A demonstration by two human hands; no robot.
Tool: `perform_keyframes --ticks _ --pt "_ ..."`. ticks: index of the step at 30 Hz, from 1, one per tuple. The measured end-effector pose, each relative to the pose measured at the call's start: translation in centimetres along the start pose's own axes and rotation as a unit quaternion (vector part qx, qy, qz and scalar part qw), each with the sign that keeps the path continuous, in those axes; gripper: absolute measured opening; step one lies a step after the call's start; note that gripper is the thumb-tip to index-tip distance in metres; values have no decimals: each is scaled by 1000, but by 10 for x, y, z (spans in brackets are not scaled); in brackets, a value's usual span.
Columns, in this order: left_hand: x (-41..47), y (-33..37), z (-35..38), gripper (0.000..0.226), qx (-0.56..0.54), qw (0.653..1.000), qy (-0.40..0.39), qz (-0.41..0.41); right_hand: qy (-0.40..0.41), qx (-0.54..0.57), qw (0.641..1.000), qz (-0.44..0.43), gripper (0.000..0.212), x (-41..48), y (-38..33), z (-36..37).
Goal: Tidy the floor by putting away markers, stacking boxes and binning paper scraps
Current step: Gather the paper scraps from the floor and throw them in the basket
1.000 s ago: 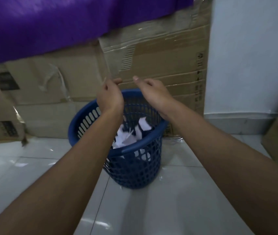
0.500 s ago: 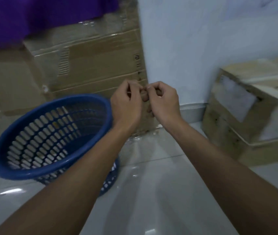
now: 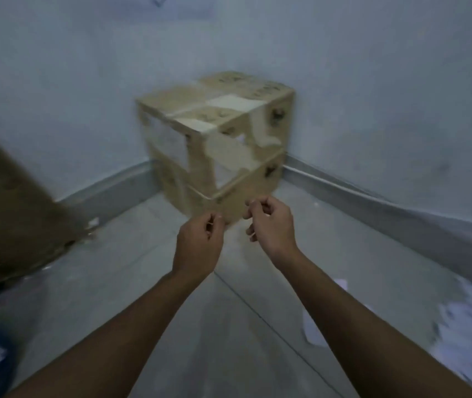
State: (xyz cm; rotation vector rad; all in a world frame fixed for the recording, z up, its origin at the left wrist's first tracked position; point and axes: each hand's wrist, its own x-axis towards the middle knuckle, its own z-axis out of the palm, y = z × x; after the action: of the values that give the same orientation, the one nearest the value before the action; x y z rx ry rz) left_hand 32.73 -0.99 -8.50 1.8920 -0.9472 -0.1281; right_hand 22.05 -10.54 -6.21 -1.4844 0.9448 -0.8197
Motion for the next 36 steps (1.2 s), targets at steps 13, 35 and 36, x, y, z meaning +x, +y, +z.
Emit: perform_keyframes --ticks 13,35,36 --pt "-106 23 181 47 41 903 -379 201 207 -358 902 126 37 -96 167 -237" --pt "-184 77 349 89 11 859 -418 296 150 -353 923 32 46 -90 202 -377" --pt "-184 77 350 92 -15 863 -418 282 163 -325 931 -8 40 -94 203 -374"
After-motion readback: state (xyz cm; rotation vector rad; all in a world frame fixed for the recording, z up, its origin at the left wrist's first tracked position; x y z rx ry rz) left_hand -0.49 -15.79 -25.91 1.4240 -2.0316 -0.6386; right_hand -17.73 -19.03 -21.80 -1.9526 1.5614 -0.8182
